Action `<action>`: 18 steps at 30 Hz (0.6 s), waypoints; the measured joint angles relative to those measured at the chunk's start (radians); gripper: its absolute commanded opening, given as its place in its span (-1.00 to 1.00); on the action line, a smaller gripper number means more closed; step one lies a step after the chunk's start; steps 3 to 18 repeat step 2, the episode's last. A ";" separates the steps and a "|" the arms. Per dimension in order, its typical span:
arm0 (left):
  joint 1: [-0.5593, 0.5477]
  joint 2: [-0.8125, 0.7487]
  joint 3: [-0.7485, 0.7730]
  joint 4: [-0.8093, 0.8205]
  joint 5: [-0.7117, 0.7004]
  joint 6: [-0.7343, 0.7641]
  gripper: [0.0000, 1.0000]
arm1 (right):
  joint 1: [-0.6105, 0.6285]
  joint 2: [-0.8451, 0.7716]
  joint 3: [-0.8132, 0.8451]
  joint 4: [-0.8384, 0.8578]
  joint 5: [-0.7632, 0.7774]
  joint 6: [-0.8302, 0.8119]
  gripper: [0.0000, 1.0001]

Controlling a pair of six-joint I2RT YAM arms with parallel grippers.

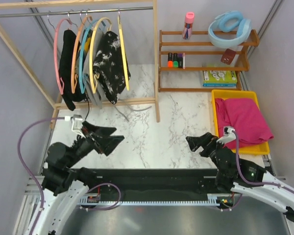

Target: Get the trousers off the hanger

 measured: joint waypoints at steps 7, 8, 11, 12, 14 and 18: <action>0.000 -0.134 -0.128 0.021 0.049 -0.077 0.90 | 0.000 -0.033 -0.061 0.001 0.000 0.043 0.96; 0.000 -0.134 -0.128 0.021 0.049 -0.077 0.90 | 0.000 -0.033 -0.061 0.001 0.000 0.043 0.96; 0.000 -0.134 -0.128 0.021 0.049 -0.077 0.90 | 0.000 -0.033 -0.061 0.001 0.000 0.043 0.96; 0.000 -0.134 -0.128 0.021 0.049 -0.077 0.90 | 0.000 -0.033 -0.061 0.001 0.000 0.043 0.96; 0.000 -0.134 -0.128 0.021 0.049 -0.077 0.90 | 0.000 -0.033 -0.061 0.001 0.000 0.043 0.96; 0.000 -0.134 -0.128 0.021 0.049 -0.077 0.90 | 0.000 -0.033 -0.061 0.001 0.000 0.043 0.96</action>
